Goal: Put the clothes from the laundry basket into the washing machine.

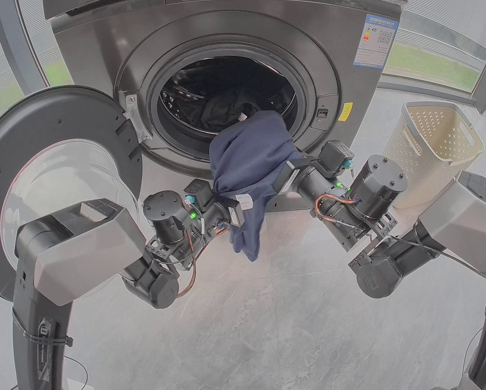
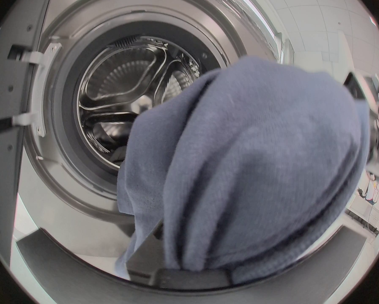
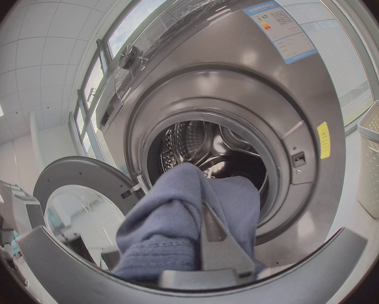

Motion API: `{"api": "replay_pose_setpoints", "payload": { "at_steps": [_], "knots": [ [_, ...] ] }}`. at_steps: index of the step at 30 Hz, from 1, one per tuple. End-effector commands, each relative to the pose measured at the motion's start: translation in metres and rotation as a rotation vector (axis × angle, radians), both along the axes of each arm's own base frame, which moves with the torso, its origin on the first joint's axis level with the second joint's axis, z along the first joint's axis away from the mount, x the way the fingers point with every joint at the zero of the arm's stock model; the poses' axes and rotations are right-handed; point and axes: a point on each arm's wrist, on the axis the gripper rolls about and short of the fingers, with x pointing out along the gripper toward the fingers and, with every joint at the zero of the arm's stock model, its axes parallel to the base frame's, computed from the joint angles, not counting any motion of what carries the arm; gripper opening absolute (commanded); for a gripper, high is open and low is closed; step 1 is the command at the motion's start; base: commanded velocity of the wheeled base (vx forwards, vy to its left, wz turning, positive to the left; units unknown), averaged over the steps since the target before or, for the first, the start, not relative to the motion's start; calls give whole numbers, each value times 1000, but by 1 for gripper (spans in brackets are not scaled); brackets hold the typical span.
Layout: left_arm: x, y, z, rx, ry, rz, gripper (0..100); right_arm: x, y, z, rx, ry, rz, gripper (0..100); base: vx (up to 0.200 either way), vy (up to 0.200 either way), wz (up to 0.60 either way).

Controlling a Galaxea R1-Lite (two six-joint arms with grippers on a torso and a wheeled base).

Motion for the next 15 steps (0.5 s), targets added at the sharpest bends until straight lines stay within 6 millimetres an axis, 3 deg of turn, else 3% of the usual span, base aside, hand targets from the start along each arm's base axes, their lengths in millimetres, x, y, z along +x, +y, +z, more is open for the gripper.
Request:
{"api": "replay_pose_setpoints", "payload": {
  "at_steps": [1, 6, 15],
  "knots": [
    [-11, 12, 36, -38, -53, 8, 0, 0, -8, -14, -33, 48, -18, 0, 0, 0, 0],
    [-27, 20, 65, -85, -79, -1, 0, -1, -6, -39, -78, 110, -12, 0, 0, 0, 0],
    [-39, 22, 71, -92, -72, -14, 0, -8, 7, -45, -79, 124, 30, 0, 0, 0, 0]
  ]
}}
